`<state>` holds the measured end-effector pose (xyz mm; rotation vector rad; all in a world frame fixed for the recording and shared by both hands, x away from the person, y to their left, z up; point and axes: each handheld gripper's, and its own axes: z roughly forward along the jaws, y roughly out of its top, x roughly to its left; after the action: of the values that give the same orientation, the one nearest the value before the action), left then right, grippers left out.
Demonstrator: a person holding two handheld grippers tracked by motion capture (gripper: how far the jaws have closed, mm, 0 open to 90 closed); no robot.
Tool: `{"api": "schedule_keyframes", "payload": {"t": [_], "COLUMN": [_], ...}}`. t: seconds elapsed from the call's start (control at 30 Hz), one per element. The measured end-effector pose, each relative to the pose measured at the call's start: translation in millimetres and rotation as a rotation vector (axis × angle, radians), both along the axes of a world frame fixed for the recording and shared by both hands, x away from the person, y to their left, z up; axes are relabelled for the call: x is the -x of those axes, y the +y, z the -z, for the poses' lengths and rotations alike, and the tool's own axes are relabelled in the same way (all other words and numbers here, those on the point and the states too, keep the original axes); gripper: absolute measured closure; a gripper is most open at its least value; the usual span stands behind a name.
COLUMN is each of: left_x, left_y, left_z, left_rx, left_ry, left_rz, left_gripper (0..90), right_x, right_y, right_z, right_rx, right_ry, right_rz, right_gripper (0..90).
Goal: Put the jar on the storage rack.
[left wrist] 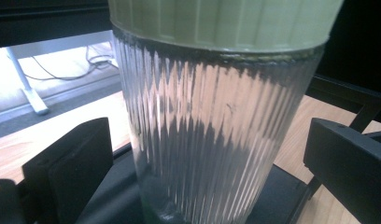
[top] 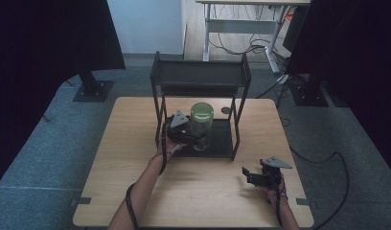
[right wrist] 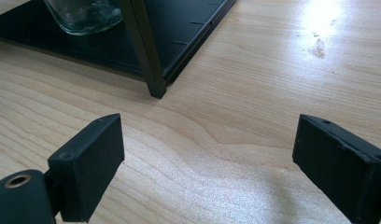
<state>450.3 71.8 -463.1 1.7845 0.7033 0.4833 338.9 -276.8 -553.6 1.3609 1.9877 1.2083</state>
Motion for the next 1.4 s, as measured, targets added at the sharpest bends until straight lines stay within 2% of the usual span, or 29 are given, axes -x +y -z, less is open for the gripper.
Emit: {"api": "schedule_keyframes", "payload": {"t": [0.23, 0.67, 0.73, 0.97, 1.03, 1.17, 1.27, 1.4], "left_x": [7.9, 28.9, 36.9, 58.0, 60.8, 78.3, 85.9, 94.6], "left_y": [5.9, 10.9, 14.3, 23.9, 25.2, 33.7, 39.3, 47.8], "left_z": [-1.1, 0.0, 1.4, 5.1, 5.2, 6.1, 8.0, 12.9], "left_rx": [0.021, 0.004, -0.01, -0.033, -0.034, -0.044, -0.065, -0.081], "left_ry": [-0.004, -0.012, -0.019, -0.019, -0.021, -0.037, -0.046, -0.04], "left_rz": [0.026, 0.076, 0.111, 0.153, 0.158, 0.174, 0.172, 0.168], "left_gripper": [1.5, 2.4, 2.4, 2.4, 2.4, 2.3, 2.3, 2.3], "right_x": [-0.3, 0.0, 0.1, -0.1, -0.1, -0.1, 0.0, 0.1], "right_y": [0.2, 0.9, 0.7, 1.4, 1.4, 1.5, 1.1, 1.9], "right_z": [0.1, 0.0, -0.1, 0.0, 0.0, 0.0, 0.0, 0.0], "right_rx": [0.003, 0.011, 0.007, 0.016, 0.017, 0.017, 0.014, 0.022], "right_ry": [0.004, 0.0, 0.0, -0.001, -0.001, -0.001, 0.0, -0.003], "right_rz": [0.0, 0.0, 0.003, 0.003, 0.003, 0.003, 0.006, 0.005], "right_gripper": [9.0, 8.9, 8.9, 8.9, 8.9, 8.9, 8.9, 8.8]}}
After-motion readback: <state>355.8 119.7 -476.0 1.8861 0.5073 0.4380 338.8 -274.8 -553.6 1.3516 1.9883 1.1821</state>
